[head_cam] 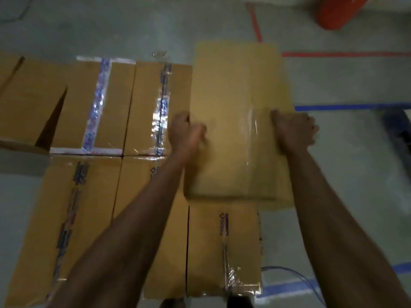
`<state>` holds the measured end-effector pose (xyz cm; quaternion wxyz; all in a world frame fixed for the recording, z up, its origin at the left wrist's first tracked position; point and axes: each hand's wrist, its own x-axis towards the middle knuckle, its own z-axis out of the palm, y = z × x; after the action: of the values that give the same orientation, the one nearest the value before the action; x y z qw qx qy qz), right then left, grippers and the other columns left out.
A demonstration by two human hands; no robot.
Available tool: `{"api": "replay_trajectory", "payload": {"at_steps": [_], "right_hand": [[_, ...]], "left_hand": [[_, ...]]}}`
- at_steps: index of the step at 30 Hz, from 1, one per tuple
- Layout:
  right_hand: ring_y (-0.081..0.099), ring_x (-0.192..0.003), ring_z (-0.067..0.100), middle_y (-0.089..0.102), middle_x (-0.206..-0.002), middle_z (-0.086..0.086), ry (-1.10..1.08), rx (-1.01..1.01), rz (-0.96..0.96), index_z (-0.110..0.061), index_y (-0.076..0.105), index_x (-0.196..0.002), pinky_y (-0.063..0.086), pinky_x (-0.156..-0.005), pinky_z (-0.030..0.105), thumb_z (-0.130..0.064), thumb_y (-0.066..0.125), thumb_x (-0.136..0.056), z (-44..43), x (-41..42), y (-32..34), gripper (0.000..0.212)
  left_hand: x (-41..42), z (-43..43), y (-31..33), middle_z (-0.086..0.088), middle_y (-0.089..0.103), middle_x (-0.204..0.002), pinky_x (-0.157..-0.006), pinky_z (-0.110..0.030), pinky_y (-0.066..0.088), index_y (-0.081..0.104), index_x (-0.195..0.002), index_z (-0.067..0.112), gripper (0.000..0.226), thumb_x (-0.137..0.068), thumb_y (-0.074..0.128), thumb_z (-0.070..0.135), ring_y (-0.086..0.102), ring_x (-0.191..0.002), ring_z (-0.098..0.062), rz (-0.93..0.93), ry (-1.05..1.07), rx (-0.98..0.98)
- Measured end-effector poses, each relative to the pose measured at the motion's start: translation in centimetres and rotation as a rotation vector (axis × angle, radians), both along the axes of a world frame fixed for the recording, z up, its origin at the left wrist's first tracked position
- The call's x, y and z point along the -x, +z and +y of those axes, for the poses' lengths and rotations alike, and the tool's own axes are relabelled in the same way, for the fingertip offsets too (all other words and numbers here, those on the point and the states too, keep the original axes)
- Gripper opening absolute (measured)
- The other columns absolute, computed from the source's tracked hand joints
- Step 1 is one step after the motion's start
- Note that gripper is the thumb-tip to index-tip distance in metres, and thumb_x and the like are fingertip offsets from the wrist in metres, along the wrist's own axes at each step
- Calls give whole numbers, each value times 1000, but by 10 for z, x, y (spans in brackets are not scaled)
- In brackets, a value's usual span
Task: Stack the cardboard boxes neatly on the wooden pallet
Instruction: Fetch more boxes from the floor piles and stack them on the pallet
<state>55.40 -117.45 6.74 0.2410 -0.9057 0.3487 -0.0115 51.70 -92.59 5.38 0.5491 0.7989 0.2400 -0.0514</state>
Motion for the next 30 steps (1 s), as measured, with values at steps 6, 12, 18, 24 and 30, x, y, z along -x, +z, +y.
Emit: {"api": "replay_trajectory", "payload": {"at_steps": [6, 12, 18, 24, 30], "right_hand": [[42, -140, 25, 40, -156, 5, 330, -313, 57, -23, 31, -156, 37, -116, 46, -77, 67, -70, -44, -28, -80, 108], [61, -121, 24, 57, -138, -4, 94, -494, 13, -26, 41, -148, 52, -102, 49, -78, 65, -76, -67, 83, -107, 91], [63, -113, 12, 61, -124, -7, -13, -700, -250, -19, 51, -136, 59, -94, 38, -53, 73, -86, -38, 76, -112, 64], [63, -105, 6, 63, -111, -14, 77, -659, -287, -24, 56, -120, 58, -94, 39, -54, 73, -84, -31, 5, -107, 50], [65, -104, 7, 67, -113, -9, 72, -604, -286, -19, 59, -126, 58, -93, 38, -55, 73, -81, -24, -20, -107, 59]], "left_hand": [[-32, 6, -83, 12, 73, -90, -68, -28, 54, 74, -109, 27, 33, -81, 63, 13, 66, -79, -6, 134, -44, 237], [24, -12, -101, 5, 60, -137, -77, -54, 60, 53, -142, 31, 68, -84, 72, 61, 60, -115, -21, 287, 58, 333], [19, -21, -104, 6, 68, -127, -90, -44, 60, 55, -143, 23, 54, -93, 73, 33, 66, -110, -11, 112, 169, 419], [-26, -18, -90, 15, 60, -119, -98, -38, 55, 43, -152, 25, 57, -99, 65, 25, 61, -109, -5, 1, 123, 401], [-53, -14, -86, 19, 58, -103, -95, -33, 55, 38, -155, 22, 58, -102, 60, 16, 58, -92, 1, 9, 150, 423]]}}
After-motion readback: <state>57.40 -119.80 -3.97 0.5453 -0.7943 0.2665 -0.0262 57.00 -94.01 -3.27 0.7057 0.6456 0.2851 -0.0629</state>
